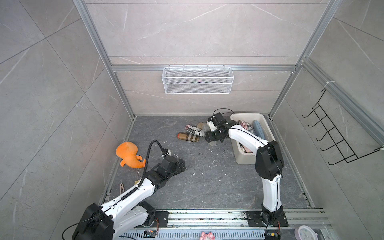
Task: Put the glasses cases into the storage boxes
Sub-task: Pick up the glasses case at the center of the board, then place the glasses case in the storage box.
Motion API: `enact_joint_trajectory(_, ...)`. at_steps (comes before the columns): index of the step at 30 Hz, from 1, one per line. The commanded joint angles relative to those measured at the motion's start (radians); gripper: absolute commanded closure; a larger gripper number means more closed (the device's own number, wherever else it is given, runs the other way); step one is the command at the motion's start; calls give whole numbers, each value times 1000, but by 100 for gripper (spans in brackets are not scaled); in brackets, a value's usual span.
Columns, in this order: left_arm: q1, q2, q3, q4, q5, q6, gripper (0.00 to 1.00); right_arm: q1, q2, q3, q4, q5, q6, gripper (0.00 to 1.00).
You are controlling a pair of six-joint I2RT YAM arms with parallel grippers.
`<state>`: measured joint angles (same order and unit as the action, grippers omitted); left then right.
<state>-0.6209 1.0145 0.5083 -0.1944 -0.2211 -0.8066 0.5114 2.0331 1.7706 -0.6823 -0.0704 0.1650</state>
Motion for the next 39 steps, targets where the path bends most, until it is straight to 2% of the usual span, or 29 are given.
enact_joint_trajectory(1,7,-29,16,-24,-42,36,2,4,-120,-19,-24,21,21,40)
enact_joint_trajectory(10,8,-96,-24,-26,-67,35,2,-30,-281,-13,-126,102,3,40)
enact_joint_trajectory(16,9,-110,-25,-19,-71,26,2,-160,-331,-34,-176,174,36,40)
enact_joint_trajectory(21,10,-85,42,-46,-52,56,2,-277,-367,-87,-185,232,21,40)
enact_joint_trajectory(26,16,-26,93,-40,-20,53,2,-383,-326,-43,-235,231,-16,41)
enact_joint_trajectory(31,18,21,140,-67,-7,62,2,-423,-250,15,-279,226,-62,40)
enact_joint_trajectory(39,30,9,180,-106,-4,79,2,-441,-154,70,-301,262,-76,38)
